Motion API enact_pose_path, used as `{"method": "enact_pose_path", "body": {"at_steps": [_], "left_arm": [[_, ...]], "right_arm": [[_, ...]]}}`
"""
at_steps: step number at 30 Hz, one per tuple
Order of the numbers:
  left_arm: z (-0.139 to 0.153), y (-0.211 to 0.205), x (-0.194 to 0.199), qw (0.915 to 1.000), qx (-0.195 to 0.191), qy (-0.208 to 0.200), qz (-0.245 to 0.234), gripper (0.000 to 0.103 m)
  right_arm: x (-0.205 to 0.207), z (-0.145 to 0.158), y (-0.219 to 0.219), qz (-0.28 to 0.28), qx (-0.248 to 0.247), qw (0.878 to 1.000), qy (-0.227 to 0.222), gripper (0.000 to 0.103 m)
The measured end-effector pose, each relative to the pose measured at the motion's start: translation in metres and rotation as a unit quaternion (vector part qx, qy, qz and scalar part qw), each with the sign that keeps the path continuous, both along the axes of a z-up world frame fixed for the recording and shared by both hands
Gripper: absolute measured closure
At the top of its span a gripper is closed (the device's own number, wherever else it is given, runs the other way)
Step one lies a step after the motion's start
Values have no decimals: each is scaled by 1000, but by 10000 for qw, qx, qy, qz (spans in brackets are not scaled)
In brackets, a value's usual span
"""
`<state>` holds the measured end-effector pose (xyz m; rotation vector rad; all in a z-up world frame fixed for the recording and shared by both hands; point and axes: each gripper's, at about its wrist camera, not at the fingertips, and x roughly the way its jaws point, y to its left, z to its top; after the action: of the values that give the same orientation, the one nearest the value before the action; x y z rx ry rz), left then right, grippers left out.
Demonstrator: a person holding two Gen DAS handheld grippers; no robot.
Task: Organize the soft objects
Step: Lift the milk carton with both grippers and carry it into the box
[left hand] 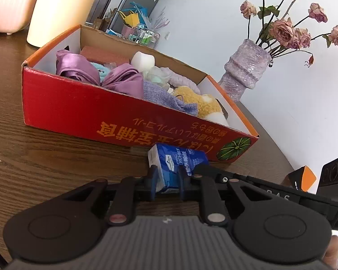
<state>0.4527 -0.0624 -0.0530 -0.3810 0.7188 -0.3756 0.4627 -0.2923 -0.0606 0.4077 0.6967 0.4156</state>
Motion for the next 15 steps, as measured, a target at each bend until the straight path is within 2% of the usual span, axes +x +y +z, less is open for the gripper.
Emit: {"method": "enact_pose_path", "body": {"at_steps": [4, 10, 13, 15], "left_arm": [[0, 1, 0, 10000, -25, -1, 4, 85], [5, -3, -4, 9997, 173, -94, -124, 87], [10, 2, -10, 9997, 12, 32, -231, 87], [20, 9, -33, 9996, -181, -101, -210, 87]], "right_arm": [[-1, 0, 2, -11, -119, 9998, -127, 78], [-4, 5, 3, 59, -282, 9994, -198, 82], [-13, 13, -2, -50, -168, 9998, -137, 86], [-36, 23, 0, -42, -169, 9993, -323, 86]]}}
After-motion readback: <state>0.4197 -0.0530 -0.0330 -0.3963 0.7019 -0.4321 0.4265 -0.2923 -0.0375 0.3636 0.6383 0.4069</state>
